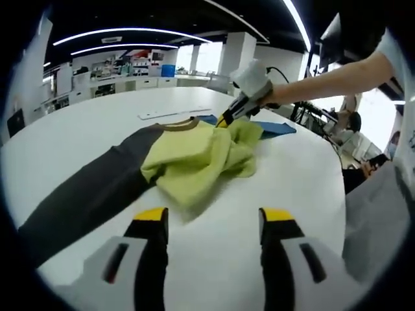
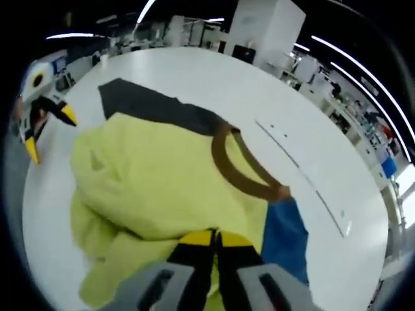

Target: Fold the garment on the visible template until the final outline fits inside the template.

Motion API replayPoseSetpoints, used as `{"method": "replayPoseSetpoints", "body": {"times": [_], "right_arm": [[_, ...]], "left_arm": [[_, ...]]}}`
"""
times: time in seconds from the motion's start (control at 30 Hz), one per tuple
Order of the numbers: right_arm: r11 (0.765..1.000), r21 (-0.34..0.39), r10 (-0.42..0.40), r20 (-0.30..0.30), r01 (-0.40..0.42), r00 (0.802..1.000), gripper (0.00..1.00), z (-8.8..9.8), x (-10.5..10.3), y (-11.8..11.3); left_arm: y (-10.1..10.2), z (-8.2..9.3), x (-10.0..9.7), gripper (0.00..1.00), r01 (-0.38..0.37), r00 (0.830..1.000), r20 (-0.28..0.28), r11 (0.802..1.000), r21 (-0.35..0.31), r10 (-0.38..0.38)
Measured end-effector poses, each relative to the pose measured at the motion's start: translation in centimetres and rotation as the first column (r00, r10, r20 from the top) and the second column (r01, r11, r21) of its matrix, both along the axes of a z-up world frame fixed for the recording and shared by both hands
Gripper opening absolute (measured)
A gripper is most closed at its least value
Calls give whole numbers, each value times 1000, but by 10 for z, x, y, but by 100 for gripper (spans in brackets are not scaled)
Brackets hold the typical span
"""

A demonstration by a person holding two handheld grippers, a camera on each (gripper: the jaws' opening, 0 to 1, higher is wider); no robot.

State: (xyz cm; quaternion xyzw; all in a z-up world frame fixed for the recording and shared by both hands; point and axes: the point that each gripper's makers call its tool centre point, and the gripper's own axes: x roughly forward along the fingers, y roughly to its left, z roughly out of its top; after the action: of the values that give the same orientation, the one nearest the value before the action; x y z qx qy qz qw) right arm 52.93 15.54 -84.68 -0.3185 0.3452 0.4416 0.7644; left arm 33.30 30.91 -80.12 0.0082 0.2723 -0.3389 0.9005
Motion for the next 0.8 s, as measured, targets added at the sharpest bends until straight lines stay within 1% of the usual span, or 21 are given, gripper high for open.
{"method": "replayPoseSetpoints", "body": {"times": [0.17, 0.3, 0.47, 0.5, 0.53, 0.6, 0.63, 0.7, 0.77, 0.8], "right_arm": [[1000, 5, -11, -2, 11, 1000, 0, 2, 2, -2], [999, 18, -40, -5, 40, 999, 3, 10, 3, -6], [996, 53, -70, -13, 71, 997, 7, 21, 1, -10], [994, 79, -80, -20, 81, 997, 9, 25, 2, -11], [992, 90, -83, -22, 85, 996, 12, 28, 2, -11], [989, 111, -100, -9, 100, 995, 16, 37, 4, -14], [983, 156, -96, -10, 96, 995, 19, 45, 2, -10], [977, 180, -113, -18, 115, 993, 25, 49, 8, -18], [975, 193, -109, -8, 109, 994, 31, 59, 1, -15], [971, 218, -105, 13, 100, 994, 32, 66, -2, -14]], "left_arm": [[-2, -3, -1, 53, 1, 1000, -3, 1000, -7, -1], [-3, -3, -2, 53, 1, 1000, -4, 1000, -8, -1], [-2, -2, -2, 53, 0, 1000, -2, 1000, -7, 0], [-3, -1, -3, 53, -1, 1000, -3, 1000, -7, 1], [-3, -1, -3, 53, -1, 1000, -4, 1000, -6, 1], [-3, -1, -4, 53, -1, 1000, -4, 1000, -10, 1], [-4, -1, -5, 53, -1, 1000, -3, 1000, -10, 1], [-5, -1, -6, 53, 2, 1000, -4, 1000, -9, -2], [-5, -1, -7, 53, 3, 1000, -4, 1000, -11, -3], [-5, -1, -7, 53, 4, 1000, -5, 1000, -12, -4]]}}
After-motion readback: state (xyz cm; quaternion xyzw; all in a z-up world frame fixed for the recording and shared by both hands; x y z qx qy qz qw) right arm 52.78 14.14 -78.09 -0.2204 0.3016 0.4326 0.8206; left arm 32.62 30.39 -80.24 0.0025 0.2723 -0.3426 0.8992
